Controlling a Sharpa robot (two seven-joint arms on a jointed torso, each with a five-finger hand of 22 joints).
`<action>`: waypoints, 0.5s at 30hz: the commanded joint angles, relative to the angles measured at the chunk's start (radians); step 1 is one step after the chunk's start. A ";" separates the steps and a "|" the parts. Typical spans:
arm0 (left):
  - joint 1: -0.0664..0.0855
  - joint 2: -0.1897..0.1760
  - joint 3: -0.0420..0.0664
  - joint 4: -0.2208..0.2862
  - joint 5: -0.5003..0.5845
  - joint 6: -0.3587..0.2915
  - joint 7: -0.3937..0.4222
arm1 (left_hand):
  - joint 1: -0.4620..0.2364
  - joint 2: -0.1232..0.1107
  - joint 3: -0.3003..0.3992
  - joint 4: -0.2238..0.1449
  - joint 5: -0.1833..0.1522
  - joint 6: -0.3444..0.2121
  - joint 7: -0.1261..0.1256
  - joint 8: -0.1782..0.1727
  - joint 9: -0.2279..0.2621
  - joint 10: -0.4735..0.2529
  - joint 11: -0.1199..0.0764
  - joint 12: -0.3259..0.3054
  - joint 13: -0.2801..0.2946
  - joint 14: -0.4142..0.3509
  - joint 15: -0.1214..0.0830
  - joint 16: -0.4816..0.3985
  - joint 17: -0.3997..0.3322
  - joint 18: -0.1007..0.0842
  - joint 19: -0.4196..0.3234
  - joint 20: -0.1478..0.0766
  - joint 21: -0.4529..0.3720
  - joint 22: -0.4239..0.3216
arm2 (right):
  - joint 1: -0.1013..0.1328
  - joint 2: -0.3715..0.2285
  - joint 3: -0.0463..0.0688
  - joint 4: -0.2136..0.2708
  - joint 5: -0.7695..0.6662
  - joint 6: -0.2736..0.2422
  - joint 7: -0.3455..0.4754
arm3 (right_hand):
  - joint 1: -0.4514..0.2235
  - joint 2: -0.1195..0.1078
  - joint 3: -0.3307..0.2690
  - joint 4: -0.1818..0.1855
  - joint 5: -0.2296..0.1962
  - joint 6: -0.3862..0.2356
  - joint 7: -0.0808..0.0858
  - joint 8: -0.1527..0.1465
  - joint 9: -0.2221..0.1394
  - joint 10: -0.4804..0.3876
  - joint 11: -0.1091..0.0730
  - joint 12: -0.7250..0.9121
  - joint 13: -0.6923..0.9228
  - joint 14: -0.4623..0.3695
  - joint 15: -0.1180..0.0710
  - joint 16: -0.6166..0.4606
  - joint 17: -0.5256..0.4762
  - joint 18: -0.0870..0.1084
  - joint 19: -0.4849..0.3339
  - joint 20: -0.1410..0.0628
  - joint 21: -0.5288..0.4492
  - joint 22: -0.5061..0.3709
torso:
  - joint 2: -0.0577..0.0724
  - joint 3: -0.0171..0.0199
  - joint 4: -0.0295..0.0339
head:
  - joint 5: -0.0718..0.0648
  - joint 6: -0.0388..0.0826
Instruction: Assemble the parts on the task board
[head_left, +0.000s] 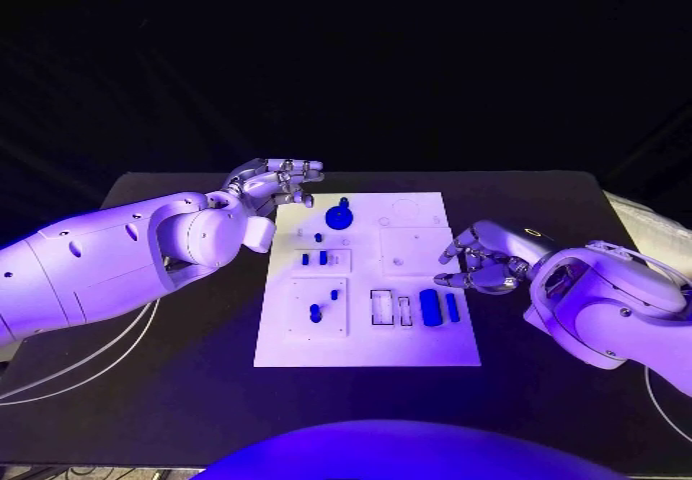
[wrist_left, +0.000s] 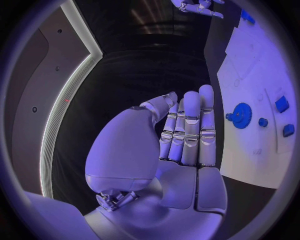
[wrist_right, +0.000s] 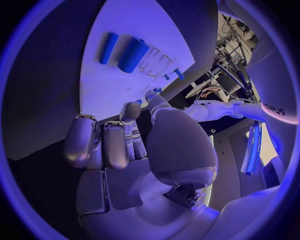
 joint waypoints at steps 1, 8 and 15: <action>0.000 0.000 0.000 0.005 -0.006 0.019 0.004 | 0.002 0.010 -0.007 0.001 -0.001 -0.001 0.002 0.006 -0.001 -0.008 0.001 0.004 0.000 -0.008 0.001 -0.004 -0.001 0.011 -0.006 -0.002 -0.004 -0.002 | -0.013 -0.004 -0.004 0.005 0.043 0.057 -0.125 | -0.006 0.015 -0.028 0.025 0.010 0.003 0.002 0.010 0.004 -0.010 0.003 0.072 0.092 0.057 -0.006 0.012 0.015 -0.014 0.001 0.001 0.007 0.009 | -0.002 -0.0005 -0.0054 | -0.001 0.000; 0.000 -0.002 0.000 0.006 -0.006 0.020 0.003 | 0.002 0.010 -0.007 0.001 -0.001 -0.001 0.002 0.006 -0.001 -0.008 0.001 0.004 0.000 -0.008 0.001 -0.004 -0.001 0.011 -0.006 -0.002 -0.004 -0.002 | -0.041 0.021 -0.009 -0.007 0.048 0.076 -0.168 | -0.006 0.030 -0.080 0.071 0.013 0.000 0.003 0.026 0.012 -0.011 0.002 0.141 0.190 0.057 -0.006 0.024 0.028 -0.015 0.000 0.004 0.011 0.016 | -0.001 -0.0008 -0.0018 | -0.005 0.000; 0.000 -0.004 -0.001 0.006 -0.006 0.020 0.002 | 0.002 0.010 -0.007 0.001 -0.001 -0.001 0.002 0.006 -0.001 -0.008 0.001 0.004 0.000 -0.008 0.001 -0.004 -0.001 0.011 -0.006 -0.002 -0.004 -0.002 | -0.063 0.064 -0.010 -0.025 0.042 0.101 -0.183 | 0.003 0.040 -0.123 0.102 0.010 0.003 0.000 0.043 0.022 0.029 0.000 0.245 0.323 0.062 -0.006 0.050 0.068 -0.015 0.000 0.002 0.017 0.024 | 0.000 -0.0015 -0.0024 | -0.004 -0.002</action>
